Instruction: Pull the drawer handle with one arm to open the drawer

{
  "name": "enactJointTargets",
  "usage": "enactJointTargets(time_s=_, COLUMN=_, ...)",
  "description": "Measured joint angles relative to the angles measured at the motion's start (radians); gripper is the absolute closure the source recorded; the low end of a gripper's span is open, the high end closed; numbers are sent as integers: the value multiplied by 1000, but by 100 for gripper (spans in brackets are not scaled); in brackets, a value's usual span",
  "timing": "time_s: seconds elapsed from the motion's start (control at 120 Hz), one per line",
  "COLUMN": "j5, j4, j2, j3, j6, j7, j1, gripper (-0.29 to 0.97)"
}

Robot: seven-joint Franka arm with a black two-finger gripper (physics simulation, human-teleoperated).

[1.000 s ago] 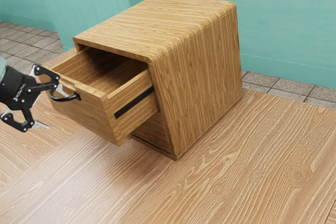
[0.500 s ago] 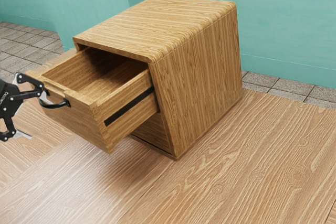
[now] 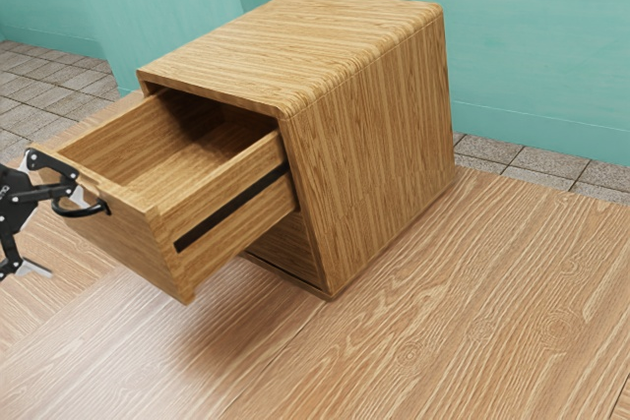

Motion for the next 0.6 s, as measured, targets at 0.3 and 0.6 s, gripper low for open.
enactJointTargets(time_s=0.3, j5=-12, j4=133, j2=-2, j3=-5, j6=-49, j7=-5, j1=-3, gripper=0)
enactJointTargets(time_s=0.6, j5=127, j4=868, j2=650, j3=-131, j6=-335, j7=-509, j1=-19, gripper=0)
